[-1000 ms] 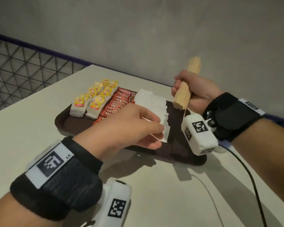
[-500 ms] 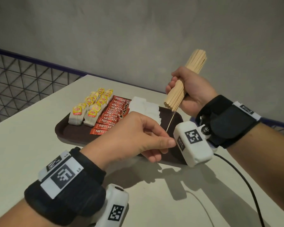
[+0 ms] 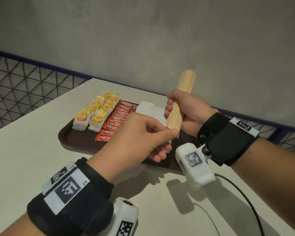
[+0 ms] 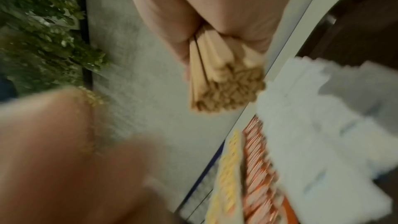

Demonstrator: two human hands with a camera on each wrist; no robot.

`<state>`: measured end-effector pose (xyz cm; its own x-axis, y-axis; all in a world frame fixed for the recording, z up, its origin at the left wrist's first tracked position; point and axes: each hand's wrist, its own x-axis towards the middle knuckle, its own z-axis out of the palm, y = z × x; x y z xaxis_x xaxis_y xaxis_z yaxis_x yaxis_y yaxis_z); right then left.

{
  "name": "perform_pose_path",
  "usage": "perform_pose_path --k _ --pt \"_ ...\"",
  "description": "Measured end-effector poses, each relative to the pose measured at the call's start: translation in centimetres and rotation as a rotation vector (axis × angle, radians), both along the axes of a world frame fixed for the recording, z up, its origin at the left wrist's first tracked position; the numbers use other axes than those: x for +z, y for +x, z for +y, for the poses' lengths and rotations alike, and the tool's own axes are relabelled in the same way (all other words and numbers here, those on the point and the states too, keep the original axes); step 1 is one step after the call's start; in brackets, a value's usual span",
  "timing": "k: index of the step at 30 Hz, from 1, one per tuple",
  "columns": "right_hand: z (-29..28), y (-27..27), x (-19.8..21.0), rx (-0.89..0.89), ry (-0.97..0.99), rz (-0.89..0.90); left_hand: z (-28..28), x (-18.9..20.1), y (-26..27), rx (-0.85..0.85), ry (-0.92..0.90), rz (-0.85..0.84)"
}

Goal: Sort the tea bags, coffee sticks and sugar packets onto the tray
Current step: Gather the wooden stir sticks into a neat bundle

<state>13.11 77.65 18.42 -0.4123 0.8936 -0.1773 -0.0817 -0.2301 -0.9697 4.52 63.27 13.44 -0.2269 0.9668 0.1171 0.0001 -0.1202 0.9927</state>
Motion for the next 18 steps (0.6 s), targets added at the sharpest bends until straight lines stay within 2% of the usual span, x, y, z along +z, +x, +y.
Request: perform_pose_path --k 3,5,7,9,13,18 --pt "2.8 0.5 -0.6 0.008 -0.019 -0.301 0.0 0.5 -0.6 0.053 0.030 -0.121" --pt "5.1 0.9 -1.7 0.059 -0.016 -0.563 -0.1 0.8 -1.2 0.085 0.045 -0.190" --pt "7.0 0.9 -2.8 0.107 0.025 -0.848 -0.1 0.9 -1.6 0.098 0.050 -0.250" --pt "8.6 0.6 -3.8 0.150 0.075 -1.025 0.0 0.9 -1.9 0.099 0.045 -0.316" --pt "10.8 0.3 -5.1 0.208 0.117 -1.212 0.2 0.7 -2.4 0.100 0.029 -0.414" --pt "12.1 -0.2 -5.4 0.223 0.201 -1.233 0.4 0.8 -3.0 0.138 0.038 -0.470"
